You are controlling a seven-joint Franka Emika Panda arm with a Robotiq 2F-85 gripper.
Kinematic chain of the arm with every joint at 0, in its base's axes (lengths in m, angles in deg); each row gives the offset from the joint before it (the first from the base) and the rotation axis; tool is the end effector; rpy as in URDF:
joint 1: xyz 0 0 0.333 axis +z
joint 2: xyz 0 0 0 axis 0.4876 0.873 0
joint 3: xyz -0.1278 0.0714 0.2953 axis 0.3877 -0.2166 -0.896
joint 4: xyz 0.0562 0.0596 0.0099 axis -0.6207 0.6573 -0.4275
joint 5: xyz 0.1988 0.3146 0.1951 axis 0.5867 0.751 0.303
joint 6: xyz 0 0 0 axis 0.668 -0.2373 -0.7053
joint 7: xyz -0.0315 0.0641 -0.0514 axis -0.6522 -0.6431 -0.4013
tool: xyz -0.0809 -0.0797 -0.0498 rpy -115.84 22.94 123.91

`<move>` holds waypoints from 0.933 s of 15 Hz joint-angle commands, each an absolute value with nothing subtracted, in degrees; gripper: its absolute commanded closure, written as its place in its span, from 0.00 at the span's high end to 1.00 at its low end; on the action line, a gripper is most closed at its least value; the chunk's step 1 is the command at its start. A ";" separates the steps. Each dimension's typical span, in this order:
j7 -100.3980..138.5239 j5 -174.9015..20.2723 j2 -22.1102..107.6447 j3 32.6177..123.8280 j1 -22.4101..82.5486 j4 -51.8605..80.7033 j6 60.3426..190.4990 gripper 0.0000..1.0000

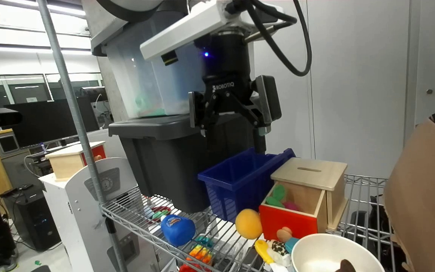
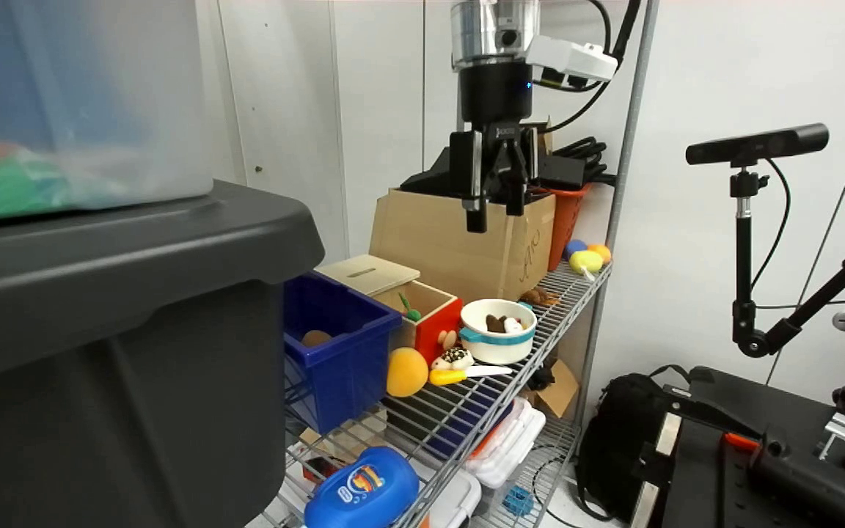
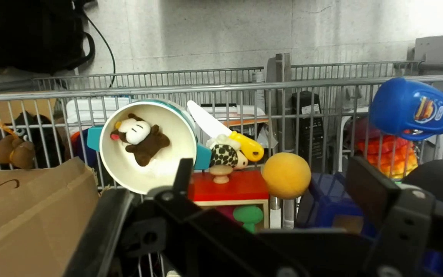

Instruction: Pick up the animal plush toy and put it in the bowl

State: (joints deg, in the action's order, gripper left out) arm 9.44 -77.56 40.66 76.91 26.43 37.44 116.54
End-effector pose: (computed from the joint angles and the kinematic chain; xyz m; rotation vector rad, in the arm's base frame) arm 0.6068 -0.0595 0.3020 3.0904 0.0436 -0.1175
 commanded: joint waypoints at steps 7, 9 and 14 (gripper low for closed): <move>16.09 -79.41 32.01 76.11 28.67 46.47 116.05 1.00; 17.24 -79.52 30.63 75.88 28.96 47.87 115.74 1.00; 21.25 -81.04 27.21 74.96 29.48 51.53 115.73 1.00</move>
